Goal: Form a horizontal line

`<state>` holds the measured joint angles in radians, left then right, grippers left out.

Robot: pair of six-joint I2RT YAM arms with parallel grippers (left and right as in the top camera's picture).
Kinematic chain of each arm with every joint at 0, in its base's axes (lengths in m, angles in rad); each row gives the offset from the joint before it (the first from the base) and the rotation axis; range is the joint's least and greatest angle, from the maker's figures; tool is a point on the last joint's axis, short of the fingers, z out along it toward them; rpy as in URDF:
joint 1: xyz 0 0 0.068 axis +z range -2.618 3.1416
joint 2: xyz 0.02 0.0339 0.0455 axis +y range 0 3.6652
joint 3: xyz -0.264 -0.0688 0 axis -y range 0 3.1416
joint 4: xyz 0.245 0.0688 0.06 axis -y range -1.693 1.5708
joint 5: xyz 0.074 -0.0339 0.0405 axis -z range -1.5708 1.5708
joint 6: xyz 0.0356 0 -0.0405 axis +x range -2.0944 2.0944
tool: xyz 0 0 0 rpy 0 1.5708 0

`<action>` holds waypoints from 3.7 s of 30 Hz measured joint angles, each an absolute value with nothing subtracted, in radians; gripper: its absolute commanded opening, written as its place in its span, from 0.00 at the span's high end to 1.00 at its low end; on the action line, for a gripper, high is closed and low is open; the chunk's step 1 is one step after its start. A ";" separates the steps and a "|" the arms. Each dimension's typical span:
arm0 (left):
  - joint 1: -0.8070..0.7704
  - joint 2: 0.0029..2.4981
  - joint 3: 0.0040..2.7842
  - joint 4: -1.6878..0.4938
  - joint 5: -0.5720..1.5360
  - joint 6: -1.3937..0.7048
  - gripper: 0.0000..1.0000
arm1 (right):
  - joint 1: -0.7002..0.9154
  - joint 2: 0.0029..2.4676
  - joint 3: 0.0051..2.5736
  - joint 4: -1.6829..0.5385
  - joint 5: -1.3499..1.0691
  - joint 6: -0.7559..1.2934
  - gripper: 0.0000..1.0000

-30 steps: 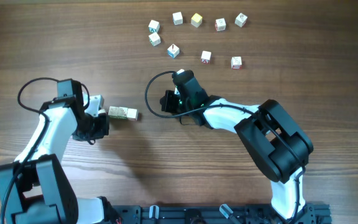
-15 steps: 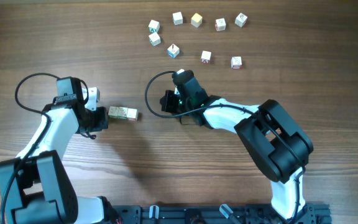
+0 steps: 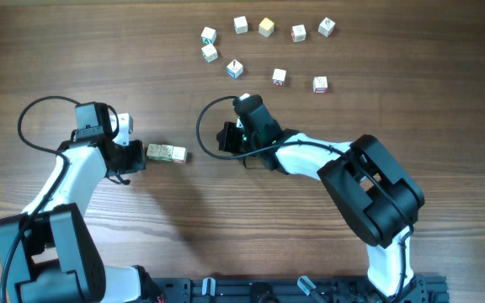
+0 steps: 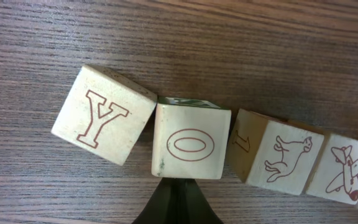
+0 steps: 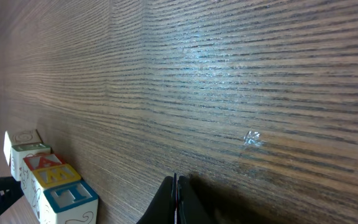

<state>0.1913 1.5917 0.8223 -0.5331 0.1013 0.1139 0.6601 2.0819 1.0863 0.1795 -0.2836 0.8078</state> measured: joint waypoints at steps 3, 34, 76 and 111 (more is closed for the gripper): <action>0.191 1.592 0.822 -0.534 0.101 0.111 0.96 | 0.660 2.082 1.086 0.179 -0.284 0.808 0.95; 0.425 1.536 0.927 -0.522 0.011 -0.163 0.96 | 0.660 2.082 1.086 0.179 -0.283 0.808 0.94; 0.430 1.721 0.927 -0.384 0.273 -0.183 0.96 | 0.662 2.081 1.086 0.184 -0.280 0.811 0.91; 0.430 1.746 0.927 -0.448 0.369 -0.223 0.96 | 0.663 2.081 1.086 0.184 -0.280 0.811 0.91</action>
<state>0.4305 1.7462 0.9272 -0.4480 0.3695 -0.2234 0.6628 2.0811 1.0863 0.1837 -0.2798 0.8112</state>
